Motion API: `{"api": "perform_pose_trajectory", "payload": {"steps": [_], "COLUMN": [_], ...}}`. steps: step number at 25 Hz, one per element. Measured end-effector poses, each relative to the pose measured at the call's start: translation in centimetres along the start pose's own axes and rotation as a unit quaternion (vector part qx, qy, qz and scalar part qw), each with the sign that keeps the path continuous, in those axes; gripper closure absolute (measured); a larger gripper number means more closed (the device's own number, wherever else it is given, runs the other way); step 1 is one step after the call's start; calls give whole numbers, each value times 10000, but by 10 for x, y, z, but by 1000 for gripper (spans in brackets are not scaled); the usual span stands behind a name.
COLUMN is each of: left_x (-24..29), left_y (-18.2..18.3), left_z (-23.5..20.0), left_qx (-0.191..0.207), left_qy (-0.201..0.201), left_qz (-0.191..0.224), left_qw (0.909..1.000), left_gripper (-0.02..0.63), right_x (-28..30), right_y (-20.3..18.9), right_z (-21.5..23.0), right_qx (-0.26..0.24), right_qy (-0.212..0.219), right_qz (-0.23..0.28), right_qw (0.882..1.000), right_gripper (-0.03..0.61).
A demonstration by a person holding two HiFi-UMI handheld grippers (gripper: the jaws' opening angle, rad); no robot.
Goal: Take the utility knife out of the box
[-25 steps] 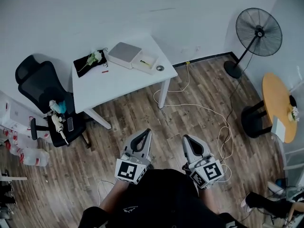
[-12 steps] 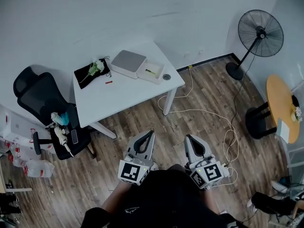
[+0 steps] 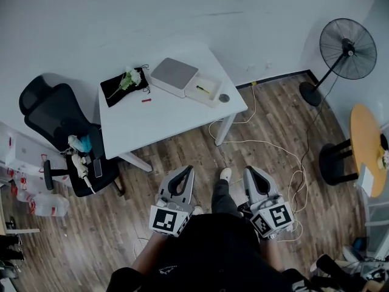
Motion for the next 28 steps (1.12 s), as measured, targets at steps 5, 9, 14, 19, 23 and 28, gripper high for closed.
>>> {"api": "perform_pose_trajectory", "payload": {"steps": [5, 9, 14, 19, 23, 28], "left_x": [27, 63, 108, 151, 181, 222], "left_y": [2, 3, 5, 13, 17, 16], "left_z": [-20, -30, -40, -50, -57, -63], "left_qx": [5, -6, -42, -54, -5, 28], "left_qy": [295, 322, 399, 708, 1014, 1395], "left_qz": [-2, -51, -69, -38, 19, 63], "left_qw": [9996, 9995, 9992, 9975, 9948, 9902], "left_gripper": [607, 609, 607, 609, 609, 608], "right_x": [38, 71, 107, 146, 179, 221], "right_y": [5, 9, 11, 21, 29, 36], "right_z": [22, 46, 81, 123, 154, 192], "right_qx": [-75, -123, -91, -79, -108, -170], "right_qy": [239, 353, 473, 728, 1040, 1472], "right_qz": [-8, -62, -169, -257, -280, -263], "right_qw": [9997, 9993, 9987, 9970, 9941, 9886], "right_gripper": [574, 574, 574, 574, 574, 574]}}
Point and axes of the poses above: the fingertips, and each gripper's own axes: x forward along the fingers, z to its right, y out of its top, the point moved 6 cm from there along -x, backward along the fingers, and after that the axes turned 6 degrees about -x, right-handed, at the moved point
